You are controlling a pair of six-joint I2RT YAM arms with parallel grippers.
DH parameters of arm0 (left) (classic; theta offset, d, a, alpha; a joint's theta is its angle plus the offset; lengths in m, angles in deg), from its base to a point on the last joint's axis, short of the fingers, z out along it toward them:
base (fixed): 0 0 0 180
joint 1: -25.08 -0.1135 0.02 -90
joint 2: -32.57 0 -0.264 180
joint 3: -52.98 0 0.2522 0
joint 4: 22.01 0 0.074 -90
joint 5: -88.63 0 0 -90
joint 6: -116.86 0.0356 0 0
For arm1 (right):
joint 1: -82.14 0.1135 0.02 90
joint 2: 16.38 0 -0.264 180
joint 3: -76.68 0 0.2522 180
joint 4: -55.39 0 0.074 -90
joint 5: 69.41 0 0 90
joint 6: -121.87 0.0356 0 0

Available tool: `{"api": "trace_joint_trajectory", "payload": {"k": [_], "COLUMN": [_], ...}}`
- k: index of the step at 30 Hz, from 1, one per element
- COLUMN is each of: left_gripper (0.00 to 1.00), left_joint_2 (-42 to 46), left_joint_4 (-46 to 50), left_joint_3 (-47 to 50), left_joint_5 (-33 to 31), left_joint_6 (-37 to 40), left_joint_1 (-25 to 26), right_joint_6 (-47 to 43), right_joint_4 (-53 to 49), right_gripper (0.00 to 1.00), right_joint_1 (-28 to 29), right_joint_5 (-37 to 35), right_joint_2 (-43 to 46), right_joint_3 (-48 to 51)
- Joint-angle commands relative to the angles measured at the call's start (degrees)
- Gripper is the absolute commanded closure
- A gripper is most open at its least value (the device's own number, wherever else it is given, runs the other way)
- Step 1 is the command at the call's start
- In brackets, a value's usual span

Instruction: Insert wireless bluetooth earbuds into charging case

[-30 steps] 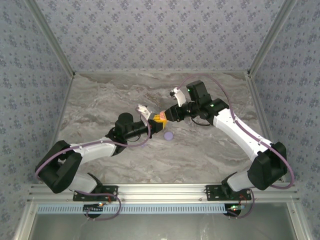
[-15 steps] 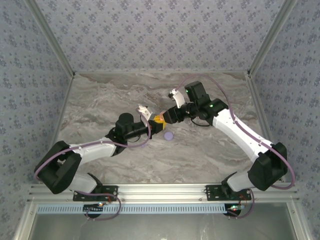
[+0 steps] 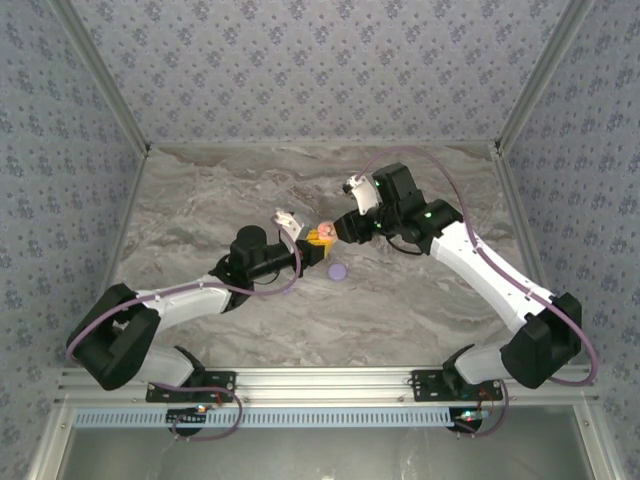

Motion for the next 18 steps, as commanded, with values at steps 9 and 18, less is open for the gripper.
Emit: {"api": "trace_joint_trajectory", "payload": {"k": [9, 18], "left_gripper": [0.85, 0.84], "left_joint_2": [1.83, 1.51], "left_joint_4": [-1.77, -1.16], "left_joint_3": [-1.55, -2.34], "left_joint_5": [3.86, 4.85], "left_joint_6": [0.86, 1.03], "left_joint_1": [0.17, 0.17], "right_joint_6": [0.01, -1.13], "right_joint_4": [-2.2, -4.09], "right_gripper": [0.74, 0.7], "right_joint_1": [1.26, 2.25], "right_joint_5": [-0.47, -0.43], "right_joint_2": [-1.67, -2.92], "right_joint_3": [-2.81, -4.12]}}
